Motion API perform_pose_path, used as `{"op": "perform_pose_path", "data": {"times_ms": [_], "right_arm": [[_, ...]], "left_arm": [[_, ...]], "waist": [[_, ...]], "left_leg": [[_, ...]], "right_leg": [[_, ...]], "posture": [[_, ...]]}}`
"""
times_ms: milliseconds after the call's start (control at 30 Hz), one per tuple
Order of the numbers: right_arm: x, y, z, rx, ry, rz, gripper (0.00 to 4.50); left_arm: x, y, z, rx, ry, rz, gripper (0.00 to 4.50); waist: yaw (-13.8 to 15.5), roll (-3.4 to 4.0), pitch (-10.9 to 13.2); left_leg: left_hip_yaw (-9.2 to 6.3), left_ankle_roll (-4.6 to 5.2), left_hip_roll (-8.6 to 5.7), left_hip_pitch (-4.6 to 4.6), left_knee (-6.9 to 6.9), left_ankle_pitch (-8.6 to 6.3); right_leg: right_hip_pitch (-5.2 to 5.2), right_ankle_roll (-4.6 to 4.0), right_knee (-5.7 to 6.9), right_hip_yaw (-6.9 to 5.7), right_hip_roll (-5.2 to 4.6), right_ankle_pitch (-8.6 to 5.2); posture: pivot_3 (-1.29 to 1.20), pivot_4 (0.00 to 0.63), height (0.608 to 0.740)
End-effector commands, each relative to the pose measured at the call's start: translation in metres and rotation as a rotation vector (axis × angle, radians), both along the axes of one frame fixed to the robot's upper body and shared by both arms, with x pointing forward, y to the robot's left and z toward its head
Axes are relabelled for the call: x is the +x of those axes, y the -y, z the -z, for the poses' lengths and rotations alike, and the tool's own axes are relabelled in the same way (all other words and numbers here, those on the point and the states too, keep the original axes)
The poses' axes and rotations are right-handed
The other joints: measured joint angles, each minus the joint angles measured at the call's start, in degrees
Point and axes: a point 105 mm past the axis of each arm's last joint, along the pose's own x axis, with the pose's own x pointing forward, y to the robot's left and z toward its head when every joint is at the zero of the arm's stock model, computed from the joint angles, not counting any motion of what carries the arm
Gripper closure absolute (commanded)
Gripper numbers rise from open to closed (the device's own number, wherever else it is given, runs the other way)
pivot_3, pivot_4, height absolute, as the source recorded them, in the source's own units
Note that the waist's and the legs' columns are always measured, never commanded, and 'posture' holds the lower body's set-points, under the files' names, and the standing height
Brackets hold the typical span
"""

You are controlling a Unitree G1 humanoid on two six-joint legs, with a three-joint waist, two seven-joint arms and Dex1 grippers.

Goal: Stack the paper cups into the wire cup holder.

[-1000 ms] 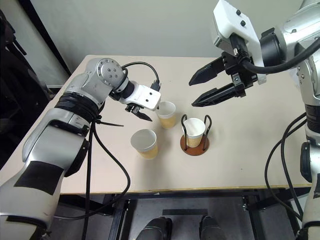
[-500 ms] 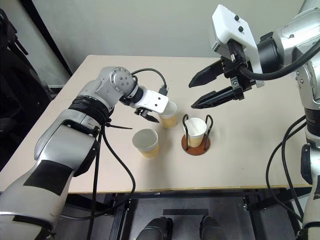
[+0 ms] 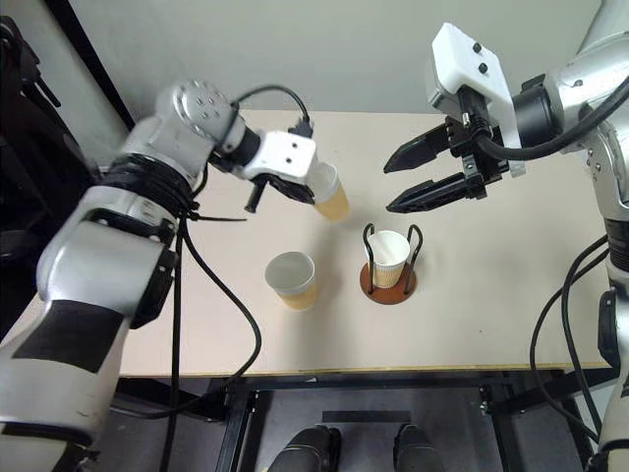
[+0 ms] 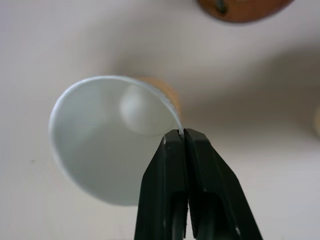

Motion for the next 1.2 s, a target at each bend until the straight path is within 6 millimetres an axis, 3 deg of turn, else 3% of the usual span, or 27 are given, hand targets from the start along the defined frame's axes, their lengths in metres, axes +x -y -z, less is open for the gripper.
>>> {"op": "perform_pose_path", "data": {"times_ms": [33,100,300,500,667,1200], "right_arm": [[0.003,0.01,-0.009,0.011,0.052,0.038,1.84],[0.007,0.016,-0.007,0.007,0.047,0.061,1.84],[0.019,0.064,0.004,-0.046,0.042,0.23,1.84],[0.009,0.076,0.012,-0.059,0.044,0.261,1.84],[-0.002,0.071,0.014,-0.025,0.066,0.273,1.84],[-0.033,0.056,0.004,0.046,0.129,0.314,1.84]], "left_arm": [[-0.012,0.005,-0.025,-0.062,-0.011,0.055,4.47],[-0.016,0.007,-0.035,-0.1,-0.02,0.071,4.47],[-0.046,0.035,-0.092,-0.315,-0.002,0.199,4.47],[-0.089,0.059,-0.117,-0.386,-0.083,0.36,4.47],[-0.101,0.07,-0.109,-0.332,-0.146,0.413,4.47],[-0.071,0.073,-0.063,-0.13,-0.137,0.386,4.47]], "waist": [[0.05,-0.01,-0.01],[0.0,-0.01,0.0],[0.39,0.01,0.02],[0.19,0.1,0.02],[0.07,0.14,0.04],[0.22,0.17,0.08]], "left_leg": [[-0.03,0.0,0.03,-0.01,-0.02,0.0],[0.02,0.03,0.01,-0.02,0.0,0.02],[-0.16,0.09,0.04,-0.51,0.29,0.02],[-0.01,0.28,0.1,-0.55,0.5,-0.13],[0.1,0.29,0.11,-0.5,0.82,-0.13],[-0.04,0.12,-0.01,0.23,0.82,-0.02]], "right_leg": [[0.0,0.01,0.01,0.08,-0.07,-0.01],[-0.02,0.01,0.03,-0.08,0.05,-0.01],[-0.21,0.08,-0.02,-0.22,-0.08,0.04],[-0.13,0.33,-0.01,0.04,-0.25,0.02],[-0.01,0.53,-0.01,0.15,-0.18,0.11],[0.83,0.7,-0.15,0.33,-0.22,0.26]], "posture": [[0.0,0.15,0.74],[0.0,0.15,0.74],[0.0,0.15,0.74],[0.0,0.15,0.74],[0.0,0.15,0.74],[0.0,0.15,0.74]]}}
